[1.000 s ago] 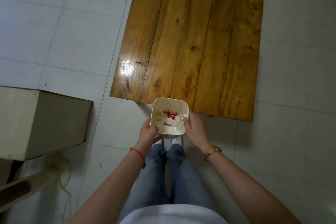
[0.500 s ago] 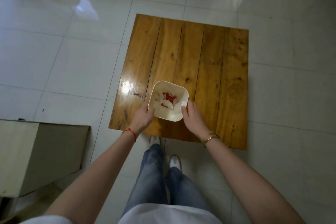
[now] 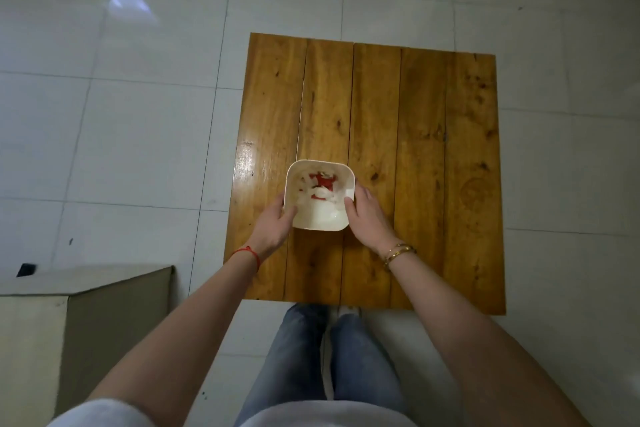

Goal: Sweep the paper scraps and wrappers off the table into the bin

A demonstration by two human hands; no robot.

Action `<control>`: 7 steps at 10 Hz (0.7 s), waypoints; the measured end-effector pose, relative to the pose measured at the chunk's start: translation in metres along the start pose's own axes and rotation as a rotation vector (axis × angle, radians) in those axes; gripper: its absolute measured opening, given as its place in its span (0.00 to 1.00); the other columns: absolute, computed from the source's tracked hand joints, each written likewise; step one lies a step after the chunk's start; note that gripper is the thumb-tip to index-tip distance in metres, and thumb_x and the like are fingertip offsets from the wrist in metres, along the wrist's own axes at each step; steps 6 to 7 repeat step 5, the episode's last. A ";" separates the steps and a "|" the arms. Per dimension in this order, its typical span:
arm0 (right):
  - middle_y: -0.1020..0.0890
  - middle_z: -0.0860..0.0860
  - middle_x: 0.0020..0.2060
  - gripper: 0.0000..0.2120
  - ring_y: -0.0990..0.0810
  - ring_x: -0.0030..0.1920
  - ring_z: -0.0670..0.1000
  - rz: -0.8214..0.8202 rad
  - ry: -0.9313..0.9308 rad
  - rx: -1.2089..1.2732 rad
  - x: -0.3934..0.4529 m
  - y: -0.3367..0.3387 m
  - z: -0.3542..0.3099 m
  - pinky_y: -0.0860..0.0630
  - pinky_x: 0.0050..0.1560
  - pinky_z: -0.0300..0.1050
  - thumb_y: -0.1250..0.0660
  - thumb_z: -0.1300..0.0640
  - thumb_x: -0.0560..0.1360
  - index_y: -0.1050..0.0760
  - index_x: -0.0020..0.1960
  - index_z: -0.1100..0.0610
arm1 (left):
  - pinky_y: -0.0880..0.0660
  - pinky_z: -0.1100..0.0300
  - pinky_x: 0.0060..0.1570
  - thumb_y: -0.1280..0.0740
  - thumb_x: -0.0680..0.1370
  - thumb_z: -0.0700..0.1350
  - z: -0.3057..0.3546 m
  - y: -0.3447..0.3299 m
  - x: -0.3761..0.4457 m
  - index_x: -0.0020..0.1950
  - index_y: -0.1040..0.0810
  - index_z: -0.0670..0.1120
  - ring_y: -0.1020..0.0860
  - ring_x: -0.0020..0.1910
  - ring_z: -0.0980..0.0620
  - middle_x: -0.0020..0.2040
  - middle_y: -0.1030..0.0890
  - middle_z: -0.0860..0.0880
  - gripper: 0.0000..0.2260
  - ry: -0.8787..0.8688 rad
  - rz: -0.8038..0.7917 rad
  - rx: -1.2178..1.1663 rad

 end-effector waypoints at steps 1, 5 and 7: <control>0.29 0.52 0.68 0.22 0.31 0.69 0.52 0.012 -0.031 0.020 0.004 -0.003 0.000 0.28 0.67 0.52 0.47 0.52 0.83 0.41 0.76 0.55 | 0.27 0.53 0.55 0.43 0.81 0.57 -0.002 0.001 0.006 0.77 0.37 0.51 0.26 0.66 0.43 0.70 0.25 0.46 0.24 0.006 -0.003 -0.010; 0.39 0.52 0.77 0.28 0.44 0.78 0.53 0.008 -0.092 -0.003 -0.006 0.024 0.000 0.40 0.75 0.53 0.43 0.48 0.82 0.46 0.79 0.55 | 0.30 0.41 0.67 0.43 0.80 0.59 0.014 0.012 -0.007 0.78 0.39 0.48 0.31 0.72 0.41 0.74 0.30 0.44 0.28 0.001 0.134 0.112; 0.39 0.52 0.77 0.28 0.44 0.78 0.53 0.008 -0.092 -0.003 -0.006 0.024 0.000 0.40 0.75 0.53 0.43 0.48 0.82 0.46 0.79 0.55 | 0.30 0.41 0.67 0.43 0.80 0.59 0.014 0.012 -0.007 0.78 0.39 0.48 0.31 0.72 0.41 0.74 0.30 0.44 0.28 0.001 0.134 0.112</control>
Point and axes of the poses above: each hand's wrist, its own x-axis towards the middle knuckle, its own y-axis out of the back of the hand, z = x × y, the point moved 5 cm from there along x, towards the middle knuckle
